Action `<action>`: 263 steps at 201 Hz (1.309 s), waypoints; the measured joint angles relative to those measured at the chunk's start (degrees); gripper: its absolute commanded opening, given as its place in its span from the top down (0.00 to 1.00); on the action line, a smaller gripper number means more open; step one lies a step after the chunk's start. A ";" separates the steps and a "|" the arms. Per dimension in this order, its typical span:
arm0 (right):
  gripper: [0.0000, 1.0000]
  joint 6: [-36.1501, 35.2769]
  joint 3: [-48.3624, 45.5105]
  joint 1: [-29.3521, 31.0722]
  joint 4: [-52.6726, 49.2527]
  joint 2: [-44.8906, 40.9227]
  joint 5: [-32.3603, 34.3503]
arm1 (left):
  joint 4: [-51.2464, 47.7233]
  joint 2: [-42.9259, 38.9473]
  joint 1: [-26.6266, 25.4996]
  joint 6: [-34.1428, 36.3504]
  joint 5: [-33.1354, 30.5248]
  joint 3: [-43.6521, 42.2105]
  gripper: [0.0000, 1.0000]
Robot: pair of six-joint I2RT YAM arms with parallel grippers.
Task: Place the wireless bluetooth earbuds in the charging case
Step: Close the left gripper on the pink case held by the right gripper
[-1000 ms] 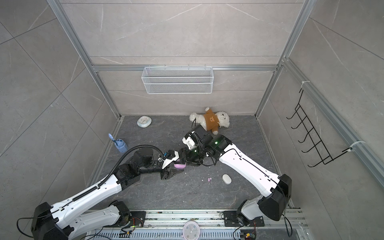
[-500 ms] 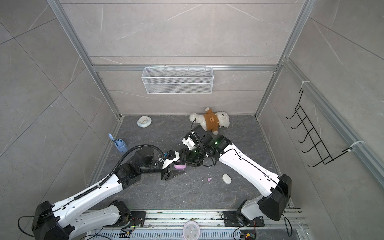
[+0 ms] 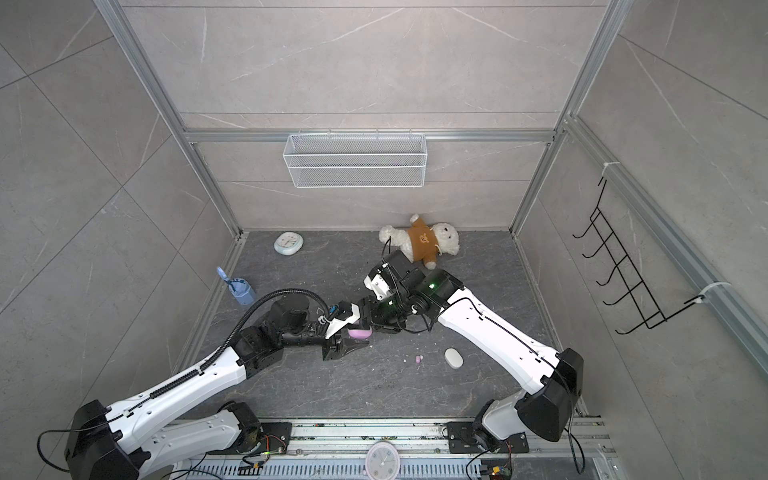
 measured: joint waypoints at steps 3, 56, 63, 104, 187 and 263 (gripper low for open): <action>0.52 0.00 0.00 0.00 0.00 0.00 -0.02 | 0.00 0.00 0.00 -0.02 0.00 0.00 0.47; 0.52 0.04 0.00 0.11 0.00 0.00 -0.46 | 0.00 0.00 -0.04 0.00 0.00 0.00 0.53; 0.52 0.04 0.00 0.13 0.00 0.00 -0.52 | 0.00 0.00 -0.04 0.00 0.00 0.00 0.54; 0.52 0.68 0.00 0.15 -0.02 0.00 -0.59 | -0.17 0.00 -0.04 0.22 0.13 0.04 0.56; 0.52 1.07 0.00 0.31 -0.90 0.00 -1.51 | -3.48 0.02 -0.04 2.36 1.31 1.31 0.52; 0.48 1.49 0.00 0.31 -1.25 0.00 -1.49 | -3.87 0.02 -0.07 3.04 1.44 1.36 0.59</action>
